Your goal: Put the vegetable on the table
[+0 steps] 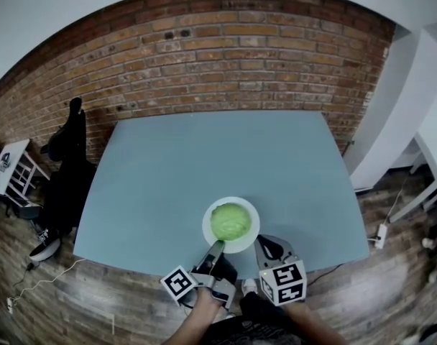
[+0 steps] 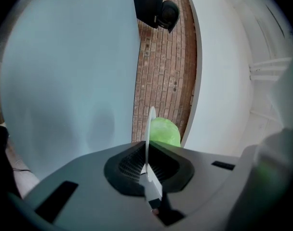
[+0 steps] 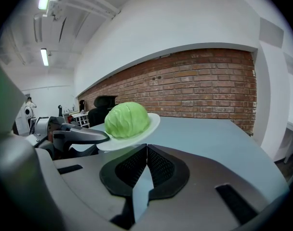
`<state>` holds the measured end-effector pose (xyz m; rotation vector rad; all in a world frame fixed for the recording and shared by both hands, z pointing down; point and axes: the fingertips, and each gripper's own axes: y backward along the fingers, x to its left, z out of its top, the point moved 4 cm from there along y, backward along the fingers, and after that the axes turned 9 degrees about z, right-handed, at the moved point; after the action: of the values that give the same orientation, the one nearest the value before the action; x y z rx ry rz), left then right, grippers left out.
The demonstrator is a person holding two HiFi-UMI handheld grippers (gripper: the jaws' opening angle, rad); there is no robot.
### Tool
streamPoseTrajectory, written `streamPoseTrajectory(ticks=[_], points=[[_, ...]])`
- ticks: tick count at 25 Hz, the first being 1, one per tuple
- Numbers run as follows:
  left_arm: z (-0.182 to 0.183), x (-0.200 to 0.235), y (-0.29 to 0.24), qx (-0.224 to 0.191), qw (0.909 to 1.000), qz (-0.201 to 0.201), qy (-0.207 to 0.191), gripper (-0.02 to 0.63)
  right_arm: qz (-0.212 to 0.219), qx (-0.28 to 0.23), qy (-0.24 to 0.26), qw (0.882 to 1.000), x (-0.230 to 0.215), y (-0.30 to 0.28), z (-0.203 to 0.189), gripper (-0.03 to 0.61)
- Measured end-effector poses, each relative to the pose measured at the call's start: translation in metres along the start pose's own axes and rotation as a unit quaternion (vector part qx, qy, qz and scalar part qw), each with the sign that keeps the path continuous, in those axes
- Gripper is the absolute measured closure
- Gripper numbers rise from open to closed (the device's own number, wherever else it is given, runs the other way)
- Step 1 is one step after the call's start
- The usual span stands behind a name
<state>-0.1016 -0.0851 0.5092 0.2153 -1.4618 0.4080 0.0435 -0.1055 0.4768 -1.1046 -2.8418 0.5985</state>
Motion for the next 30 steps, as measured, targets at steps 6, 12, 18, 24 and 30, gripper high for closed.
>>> streamPoseTrajectory(ticks=[6,12,18,24,30], points=[[0.011,0.007,-0.027,-0.013,0.9998,0.015,0.006,0.604,0.009,0.008,-0.003,1.000,-0.023,-0.019,0.002,0.570],[0.020,0.016,-0.048,-0.015,0.9994,0.029,-0.006,0.603,0.015,0.011,-0.006,1.000,-0.042,-0.035,0.006,0.570],[0.019,0.030,-0.067,-0.013,0.9987,0.045,-0.019,0.603,0.020,0.017,-0.006,1.000,-0.059,-0.045,0.007,0.570],[0.020,0.046,-0.084,-0.004,0.9962,0.072,-0.049,0.603,0.023,0.023,-0.004,0.999,-0.074,-0.056,0.008,0.570],[0.024,0.059,-0.101,0.002,0.9921,0.103,-0.072,0.603,0.029,0.035,-0.012,0.999,-0.089,-0.068,0.003,0.569]])
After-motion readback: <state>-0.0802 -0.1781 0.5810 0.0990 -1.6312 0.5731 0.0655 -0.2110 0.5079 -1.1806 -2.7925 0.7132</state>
